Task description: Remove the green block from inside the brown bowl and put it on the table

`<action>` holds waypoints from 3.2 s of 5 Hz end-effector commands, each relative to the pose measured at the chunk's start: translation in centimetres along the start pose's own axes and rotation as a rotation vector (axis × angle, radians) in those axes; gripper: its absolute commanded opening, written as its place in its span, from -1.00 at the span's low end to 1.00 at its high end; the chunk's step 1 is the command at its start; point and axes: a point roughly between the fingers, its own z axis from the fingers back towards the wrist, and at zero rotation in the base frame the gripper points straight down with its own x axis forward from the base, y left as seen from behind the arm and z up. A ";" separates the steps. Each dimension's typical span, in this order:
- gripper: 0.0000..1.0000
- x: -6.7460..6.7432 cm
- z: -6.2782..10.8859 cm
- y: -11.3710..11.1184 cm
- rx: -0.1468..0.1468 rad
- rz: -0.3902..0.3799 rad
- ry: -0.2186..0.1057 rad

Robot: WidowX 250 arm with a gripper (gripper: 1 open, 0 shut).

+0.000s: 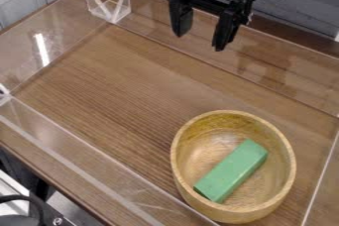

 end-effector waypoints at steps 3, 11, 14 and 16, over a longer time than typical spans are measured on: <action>1.00 1.3 0.0 0.5 -0.005 -0.014 -0.025; 1.00 2.0 1.2 0.9 -0.024 -0.034 -0.082; 1.00 1.7 1.4 0.7 -0.027 -0.037 -0.091; 1.00 1.5 1.6 0.6 -0.029 -0.040 -0.094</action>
